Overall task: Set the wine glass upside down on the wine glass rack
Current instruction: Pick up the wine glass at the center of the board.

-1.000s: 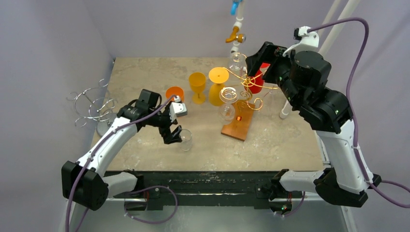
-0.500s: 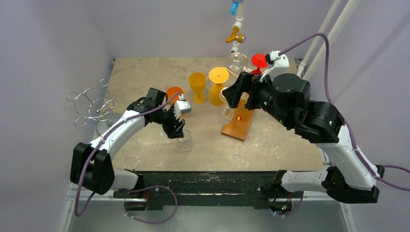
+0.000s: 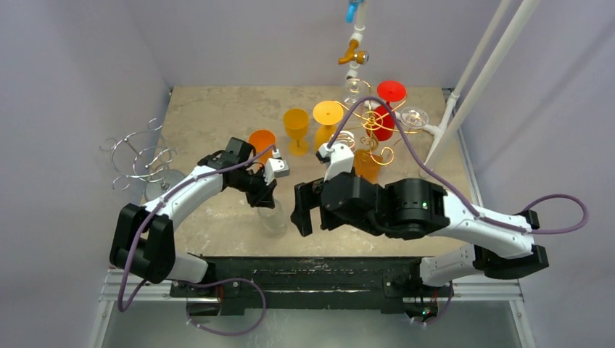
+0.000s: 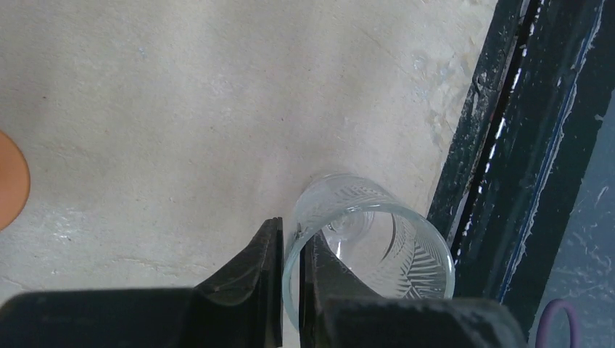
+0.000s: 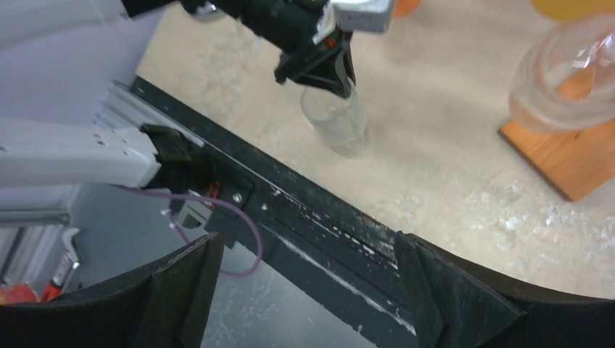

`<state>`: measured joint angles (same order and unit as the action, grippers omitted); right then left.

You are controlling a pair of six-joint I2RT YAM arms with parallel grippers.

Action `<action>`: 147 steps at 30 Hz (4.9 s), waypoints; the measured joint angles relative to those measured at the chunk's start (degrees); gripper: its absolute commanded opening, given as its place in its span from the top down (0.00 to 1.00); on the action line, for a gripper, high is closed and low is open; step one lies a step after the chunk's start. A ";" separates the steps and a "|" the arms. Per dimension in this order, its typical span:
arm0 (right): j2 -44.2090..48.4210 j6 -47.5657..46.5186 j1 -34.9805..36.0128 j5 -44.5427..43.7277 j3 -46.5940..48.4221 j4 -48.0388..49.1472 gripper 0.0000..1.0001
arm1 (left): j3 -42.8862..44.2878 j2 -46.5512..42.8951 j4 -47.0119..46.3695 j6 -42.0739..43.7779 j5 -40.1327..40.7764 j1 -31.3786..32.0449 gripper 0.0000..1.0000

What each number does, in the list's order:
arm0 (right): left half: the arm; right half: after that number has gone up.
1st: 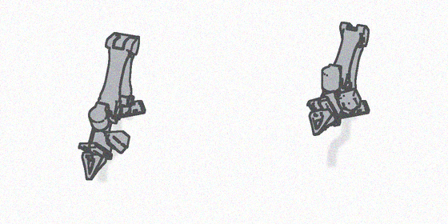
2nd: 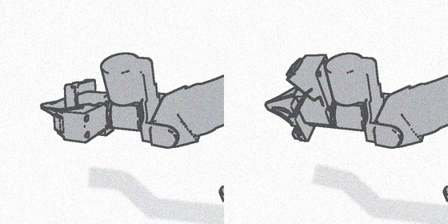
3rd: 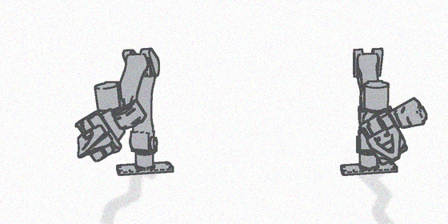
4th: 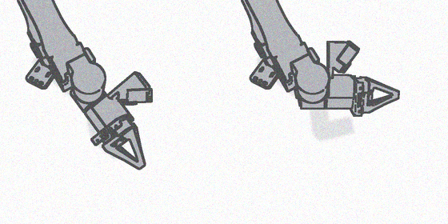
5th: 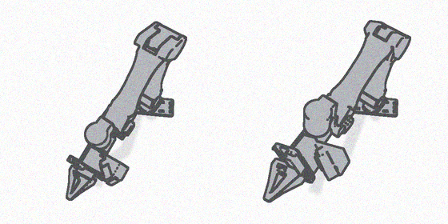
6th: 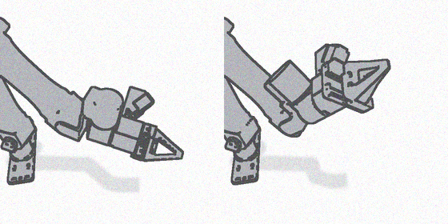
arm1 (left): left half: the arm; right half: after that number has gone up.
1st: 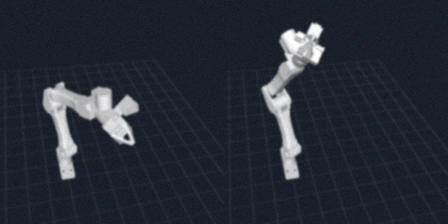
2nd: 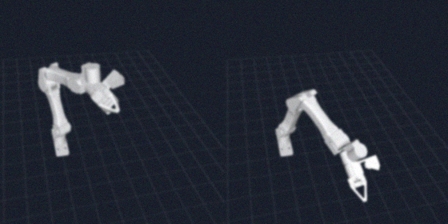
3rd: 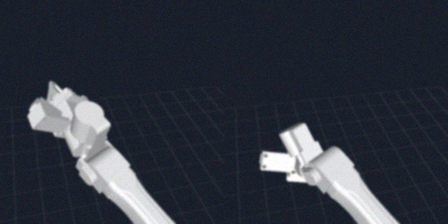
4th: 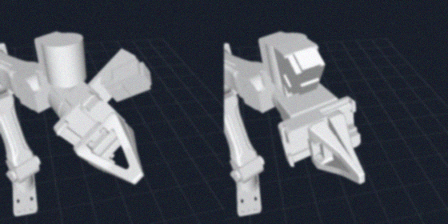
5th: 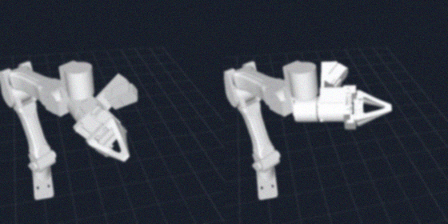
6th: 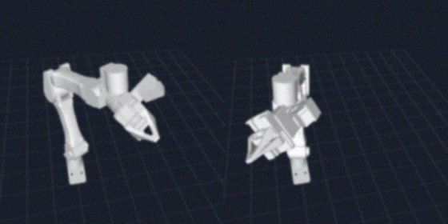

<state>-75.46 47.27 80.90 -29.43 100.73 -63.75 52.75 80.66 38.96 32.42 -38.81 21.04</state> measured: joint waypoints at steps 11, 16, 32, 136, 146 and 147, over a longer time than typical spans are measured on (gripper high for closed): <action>6.16 10.25 2.34 0.00 -19.32 6.75 0.01 | -0.02 -13.33 3.37 6.21 0.92 0.26 1.00; 8.70 12.33 2.34 0.00 -23.21 13.07 0.01 | 5.01 -22.47 6.64 9.51 0.81 0.26 1.00; 14.29 1.55 2.34 -4.55 -25.57 39.19 0.20 | 21.81 -48.28 -1.25 14.03 -3.28 0.28 1.00; 11.19 -19.82 -12.17 29.68 -19.34 48.50 0.67 | 24.50 -49.07 10.47 36.46 -19.85 -9.79 0.09; 2.73 -28.44 -12.02 39.67 -16.06 29.57 0.69 | 24.37 -43.34 -10.14 14.47 -22.60 -9.86 0.18; 2.29 -28.72 -12.00 40.00 -16.06 29.24 0.69 | 25.42 -42.14 -9.62 14.10 -23.47 -9.97 0.17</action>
<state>-73.17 18.55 68.90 10.57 84.66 -34.50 78.17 38.52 29.34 46.52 -62.28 11.07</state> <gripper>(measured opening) 0.757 0.809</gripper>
